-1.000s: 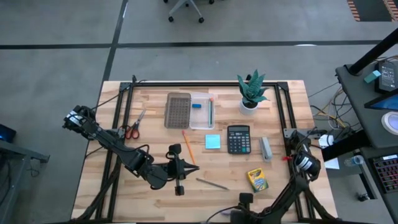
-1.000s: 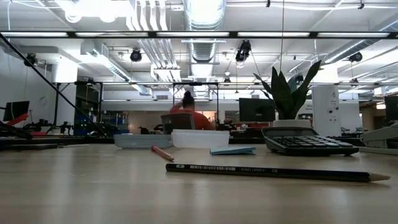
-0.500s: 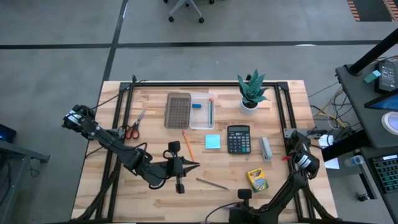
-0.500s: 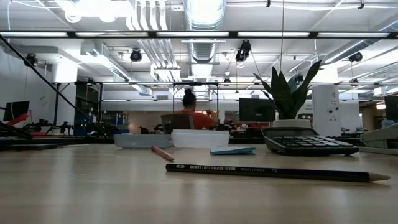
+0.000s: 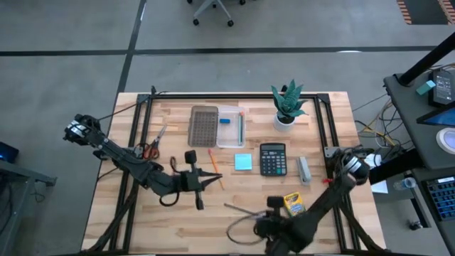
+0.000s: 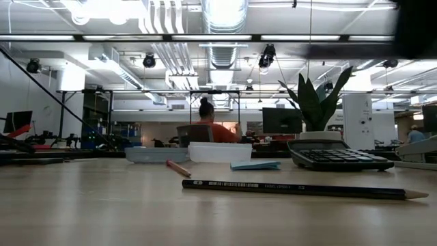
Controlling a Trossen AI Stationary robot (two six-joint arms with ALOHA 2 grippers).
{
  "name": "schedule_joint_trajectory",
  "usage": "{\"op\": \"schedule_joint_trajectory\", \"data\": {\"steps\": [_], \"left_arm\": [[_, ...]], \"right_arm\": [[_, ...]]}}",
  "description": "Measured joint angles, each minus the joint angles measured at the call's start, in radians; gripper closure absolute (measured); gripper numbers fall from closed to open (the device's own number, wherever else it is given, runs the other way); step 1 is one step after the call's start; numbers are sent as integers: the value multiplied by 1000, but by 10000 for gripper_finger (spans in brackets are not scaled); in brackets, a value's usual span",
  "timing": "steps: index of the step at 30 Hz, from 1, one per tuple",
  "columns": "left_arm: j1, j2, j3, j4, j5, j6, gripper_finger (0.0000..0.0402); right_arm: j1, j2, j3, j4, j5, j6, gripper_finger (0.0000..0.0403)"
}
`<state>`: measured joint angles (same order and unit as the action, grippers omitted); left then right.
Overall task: Pack school essentials
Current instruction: Put the purple pen into the transparent supply box
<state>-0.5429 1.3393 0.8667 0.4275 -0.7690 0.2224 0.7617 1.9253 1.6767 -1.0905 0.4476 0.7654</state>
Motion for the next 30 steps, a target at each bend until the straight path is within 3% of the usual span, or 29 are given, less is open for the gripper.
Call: {"op": "schedule_joint_trajectory", "data": {"steps": [3,9,17,22,30], "left_arm": [[39,-32,-63,147,0,149,402],[110,-123,-146,386,-2,437,402],[119,-279,-336,416,0,418,402],[118,-357,-400,552,0,487,402],[116,-406,-427,556,8,546,402]], "right_arm": [[-76,-45,0,1,8,13,379],[-302,-87,1,2,9,204,380],[-618,-69,1,131,55,254,380],[-793,-48,2,271,-11,199,380],[-938,-21,2,315,-17,244,380]]}}
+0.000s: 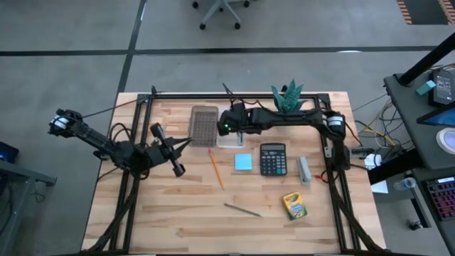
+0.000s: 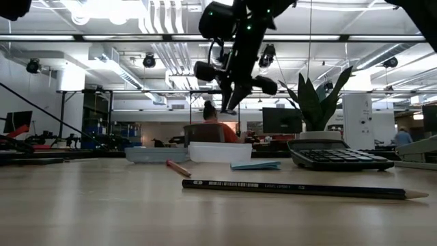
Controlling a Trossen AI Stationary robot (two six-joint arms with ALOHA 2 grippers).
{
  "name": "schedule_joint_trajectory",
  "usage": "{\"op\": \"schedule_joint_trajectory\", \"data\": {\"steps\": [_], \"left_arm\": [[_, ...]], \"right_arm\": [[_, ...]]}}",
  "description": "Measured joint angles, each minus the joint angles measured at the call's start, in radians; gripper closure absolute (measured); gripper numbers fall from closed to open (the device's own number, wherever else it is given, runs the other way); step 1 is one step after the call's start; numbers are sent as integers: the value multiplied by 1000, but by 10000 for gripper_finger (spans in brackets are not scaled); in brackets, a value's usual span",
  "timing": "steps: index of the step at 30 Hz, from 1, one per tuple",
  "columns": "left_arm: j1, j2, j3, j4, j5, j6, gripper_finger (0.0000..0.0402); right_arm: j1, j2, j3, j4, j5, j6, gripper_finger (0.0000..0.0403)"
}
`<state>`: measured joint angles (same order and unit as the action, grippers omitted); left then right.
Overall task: Pack school essentials
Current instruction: Put the purple pen into the transparent supply box, then put the orange pencil into the transparent supply box
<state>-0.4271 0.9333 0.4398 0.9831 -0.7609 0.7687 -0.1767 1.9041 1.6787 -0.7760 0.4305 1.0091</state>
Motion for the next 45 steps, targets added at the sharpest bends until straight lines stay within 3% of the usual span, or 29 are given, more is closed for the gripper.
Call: {"op": "schedule_joint_trajectory", "data": {"steps": [11,20,26,31,37,45], "left_arm": [[0,-13,-6,-4,1,76,402],[0,-13,-7,-4,1,86,402],[0,-5,-7,-4,1,86,402],[0,-5,-8,-4,2,80,402],[0,-5,-7,5,4,64,402],[0,9,7,38,83,-102,402]], "right_arm": [[-81,117,1,19,-26,-14,350],[-81,126,1,33,-38,-45,267],[-58,64,5,-24,-41,-181,223],[43,-17,2,-125,-2,-319,214],[252,-129,-36,-232,104,-423,225],[560,-365,-329,-150,177,-464,242]]}}
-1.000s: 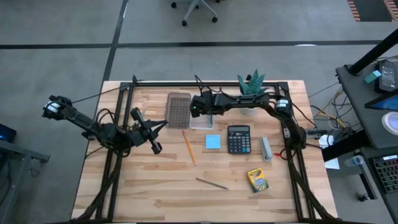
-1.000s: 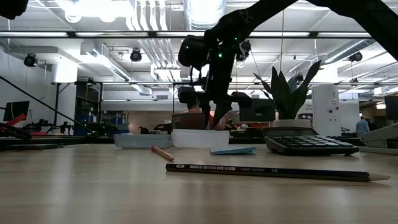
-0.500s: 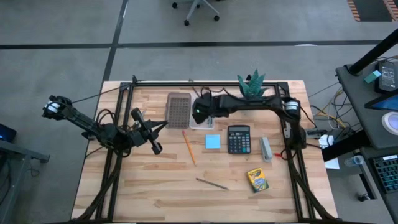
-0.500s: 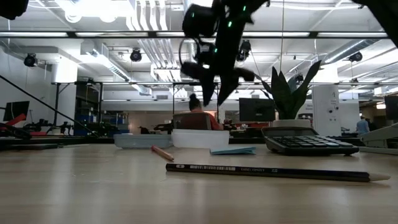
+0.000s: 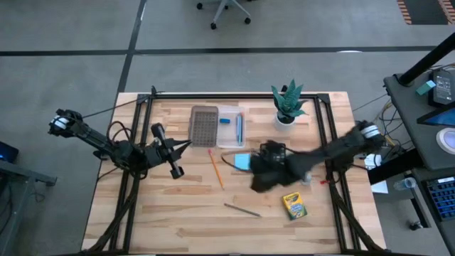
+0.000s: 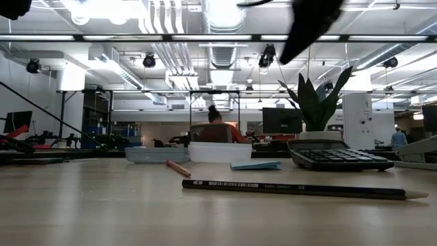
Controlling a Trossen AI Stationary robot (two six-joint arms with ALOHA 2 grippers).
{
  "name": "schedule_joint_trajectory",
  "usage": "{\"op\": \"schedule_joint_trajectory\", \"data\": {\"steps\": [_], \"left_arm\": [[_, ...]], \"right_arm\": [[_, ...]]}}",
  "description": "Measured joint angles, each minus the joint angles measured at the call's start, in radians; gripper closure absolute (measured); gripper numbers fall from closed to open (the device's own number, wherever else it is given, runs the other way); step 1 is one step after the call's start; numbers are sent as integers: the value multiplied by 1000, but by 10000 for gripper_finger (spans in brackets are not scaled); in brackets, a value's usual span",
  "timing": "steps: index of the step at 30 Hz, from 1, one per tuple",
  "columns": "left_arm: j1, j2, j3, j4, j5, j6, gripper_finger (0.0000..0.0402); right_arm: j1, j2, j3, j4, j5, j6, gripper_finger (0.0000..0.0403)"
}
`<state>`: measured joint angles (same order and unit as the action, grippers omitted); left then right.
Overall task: Pack school essentials
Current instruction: Put the orange pencil into the transparent supply box
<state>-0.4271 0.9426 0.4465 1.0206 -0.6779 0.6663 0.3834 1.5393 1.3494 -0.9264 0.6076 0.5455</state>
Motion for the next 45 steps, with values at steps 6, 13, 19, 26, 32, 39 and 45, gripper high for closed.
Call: {"op": "schedule_joint_trajectory", "data": {"steps": [6,13,19,26,32,39,45], "left_arm": [[0,52,0,0,13,-164,402],[0,161,0,2,10,-355,402],[2,246,0,43,-88,-492,402],[12,332,8,73,-165,-667,402],[36,439,73,67,-199,-816,402],[95,537,248,-23,-229,-864,402],[130,578,427,-451,-228,-1179,402]], "right_arm": [[189,-234,-319,265,107,-33,258],[287,-443,-599,628,128,-215,279],[291,-552,-769,939,117,-500,297],[288,-659,-916,1187,-1,-692,317],[280,-744,-952,1175,-5,-739,333],[280,-831,-981,1167,-5,-771,337],[282,-937,-1014,1089,-5,-780,337]]}}
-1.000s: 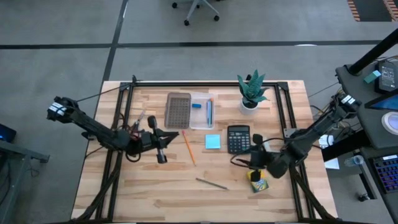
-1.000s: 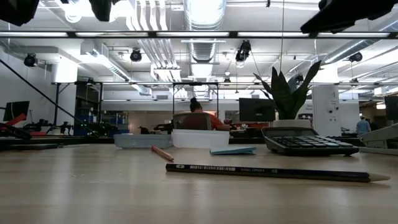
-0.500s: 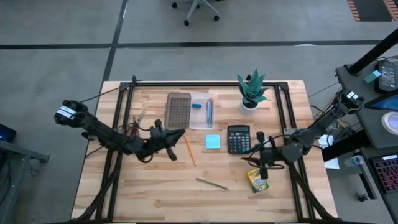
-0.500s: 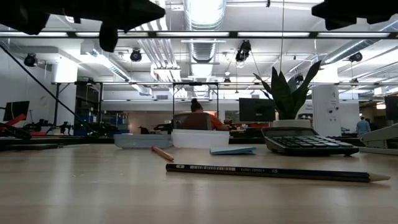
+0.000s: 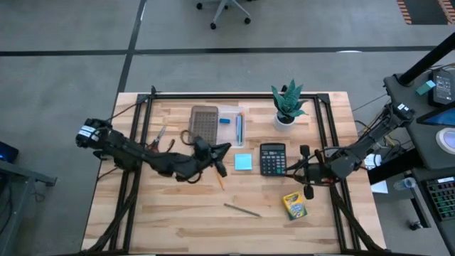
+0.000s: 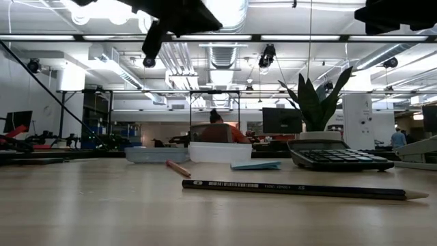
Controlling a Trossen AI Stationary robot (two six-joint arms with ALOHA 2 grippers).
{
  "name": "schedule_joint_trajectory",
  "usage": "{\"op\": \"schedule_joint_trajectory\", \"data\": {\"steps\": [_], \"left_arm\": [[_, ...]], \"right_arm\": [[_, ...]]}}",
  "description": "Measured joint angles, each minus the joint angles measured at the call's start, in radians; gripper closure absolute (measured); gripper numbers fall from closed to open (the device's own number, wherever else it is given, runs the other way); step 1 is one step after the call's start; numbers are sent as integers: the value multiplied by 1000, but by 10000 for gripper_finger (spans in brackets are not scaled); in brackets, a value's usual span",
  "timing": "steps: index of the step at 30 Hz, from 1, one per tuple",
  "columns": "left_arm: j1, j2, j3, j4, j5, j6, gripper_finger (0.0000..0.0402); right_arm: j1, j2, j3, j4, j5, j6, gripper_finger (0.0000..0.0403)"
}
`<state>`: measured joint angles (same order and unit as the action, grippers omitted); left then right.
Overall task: Pack school essentials
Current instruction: Put the orange pencil into the transparent supply box
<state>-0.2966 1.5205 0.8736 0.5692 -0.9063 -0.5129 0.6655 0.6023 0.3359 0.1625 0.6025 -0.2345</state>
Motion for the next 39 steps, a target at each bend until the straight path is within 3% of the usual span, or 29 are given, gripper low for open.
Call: {"op": "schedule_joint_trajectory", "data": {"steps": [6,9,13,17,21,23,39], "left_arm": [[8,72,211,-722,14,-655,402],[8,159,293,-925,73,-889,402],[30,277,416,-1068,271,-1010,402],[54,385,560,-1319,508,-1103,402],[56,468,660,-1577,624,-1207,402],[63,489,674,-1632,644,-1231,402],[147,510,676,-1613,613,-1157,402]], "right_arm": [[0,-109,2,-115,1,6,340],[0,-154,-3,-154,1,2,339],[0,-195,-3,-204,1,-2,342],[0,-224,-3,-219,1,-13,342],[0,-241,-3,-220,1,-26,342],[0,-244,-3,-220,1,-29,342],[0,-247,-3,-241,1,-15,342]]}}
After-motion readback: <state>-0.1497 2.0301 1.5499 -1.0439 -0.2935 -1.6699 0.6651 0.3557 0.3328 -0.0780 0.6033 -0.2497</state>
